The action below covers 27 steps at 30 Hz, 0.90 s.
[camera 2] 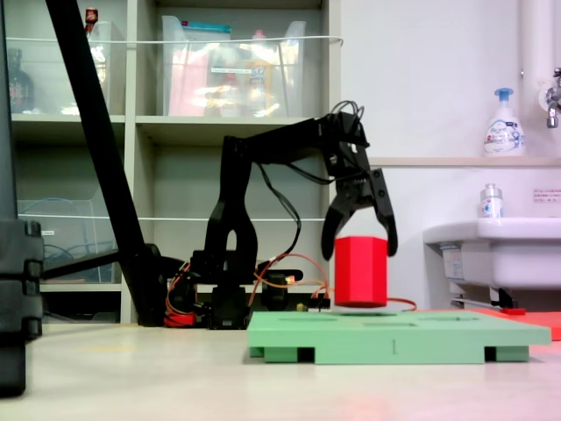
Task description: Put the octagonal pillar block into the corresponding hole
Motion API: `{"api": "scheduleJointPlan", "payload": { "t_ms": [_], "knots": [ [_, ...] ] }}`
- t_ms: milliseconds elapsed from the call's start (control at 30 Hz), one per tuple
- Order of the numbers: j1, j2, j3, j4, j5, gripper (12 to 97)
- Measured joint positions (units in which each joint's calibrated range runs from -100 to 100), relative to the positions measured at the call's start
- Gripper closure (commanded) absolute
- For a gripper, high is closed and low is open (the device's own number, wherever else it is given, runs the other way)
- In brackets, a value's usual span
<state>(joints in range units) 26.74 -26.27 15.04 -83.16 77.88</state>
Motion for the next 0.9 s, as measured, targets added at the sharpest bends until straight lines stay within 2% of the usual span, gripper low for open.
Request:
{"api": "scheduleJointPlan", "payload": {
  "t_ms": [900],
  "knots": [
    [1.37, 10.94, 0.0, 3.23, 2.49, 68.5]
  ]
}}
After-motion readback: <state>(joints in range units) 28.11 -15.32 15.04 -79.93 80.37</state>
